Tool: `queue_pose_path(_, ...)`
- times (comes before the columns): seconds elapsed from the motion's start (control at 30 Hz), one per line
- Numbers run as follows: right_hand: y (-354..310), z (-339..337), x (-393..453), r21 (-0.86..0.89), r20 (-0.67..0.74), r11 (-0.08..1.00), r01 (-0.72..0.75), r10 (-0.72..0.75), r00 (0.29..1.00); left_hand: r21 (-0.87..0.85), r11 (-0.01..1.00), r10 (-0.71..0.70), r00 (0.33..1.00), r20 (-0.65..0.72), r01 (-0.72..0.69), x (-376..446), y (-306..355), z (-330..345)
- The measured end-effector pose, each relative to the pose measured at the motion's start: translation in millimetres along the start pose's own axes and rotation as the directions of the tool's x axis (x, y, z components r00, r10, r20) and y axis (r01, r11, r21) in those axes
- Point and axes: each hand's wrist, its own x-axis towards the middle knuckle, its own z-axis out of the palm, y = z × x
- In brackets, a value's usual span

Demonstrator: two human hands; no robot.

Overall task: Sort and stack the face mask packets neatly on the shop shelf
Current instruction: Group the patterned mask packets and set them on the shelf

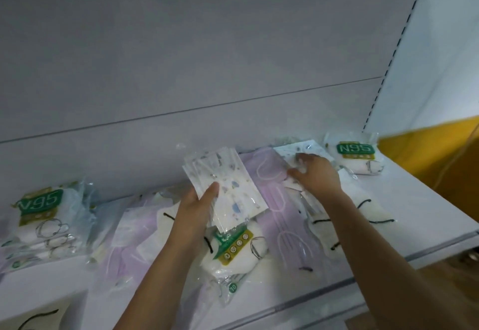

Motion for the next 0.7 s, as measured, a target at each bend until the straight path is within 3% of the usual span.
queue_pose_path(0.07,2.4,-4.5,-0.6,0.032,-0.068,0.999,0.012,-0.010,0.998,-0.032,0.999,-0.032,0.999,0.016,0.032,1.8,-3.4,1.8)
queue_pose_path(0.13,-4.1,-13.0,-10.5,0.248,-0.229,0.968,0.027,0.031,0.973,-0.090,0.992,-0.083,0.996,0.012,0.084,2.1,-5.9,2.9)
queue_pose_path(0.23,-27.7,-27.4,-46.0,0.585,-0.304,0.789,0.187,0.000,0.953,-0.111,0.982,-0.149,0.989,0.018,0.150,0.8,-7.9,7.8)
queue_pose_path(0.3,-44.6,-29.4,-77.3,0.605,-0.268,0.717,0.345,-0.224,0.937,-0.127,0.977,-0.162,0.985,0.067,0.169,-1.9,-6.1,12.5)
queue_pose_path(0.37,-54.0,-20.2,-102.5,0.520,-0.195,0.694,0.497,-0.470,0.861,-0.185,0.956,-0.195,0.962,0.190,0.230,-5.7,-1.6,17.2)
queue_pose_path(0.4,-52.7,-11.3,-109.3,0.476,-0.152,0.689,0.546,-0.547,0.823,-0.184,0.951,-0.204,0.950,0.235,0.249,-8.1,-0.4,19.5)
queue_pose_path(0.47,-44.2,1.6,-113.3,0.448,-0.076,0.698,0.559,-0.593,0.801,-0.082,0.984,-0.136,0.966,0.219,0.157,-9.4,-6.3,22.2)
queue_pose_path(0.57,-20.2,5.4,-101.9,0.404,-0.082,0.833,0.378,-0.378,0.922,0.106,0.993,-0.046,0.998,0.047,0.041,-6.2,-17.0,20.1)
queue_pose_path(0.63,5.4,3.2,-83.7,0.211,-0.109,0.958,0.196,-0.176,0.978,0.159,0.986,-0.046,0.999,0.027,0.041,-6.7,-20.1,19.1)
queue_pose_path(0.7,25.6,6.3,-65.9,-0.007,0.019,0.997,0.073,-0.073,0.997,0.216,0.976,-0.044,0.999,0.022,0.039,-7.4,-23.4,18.3)
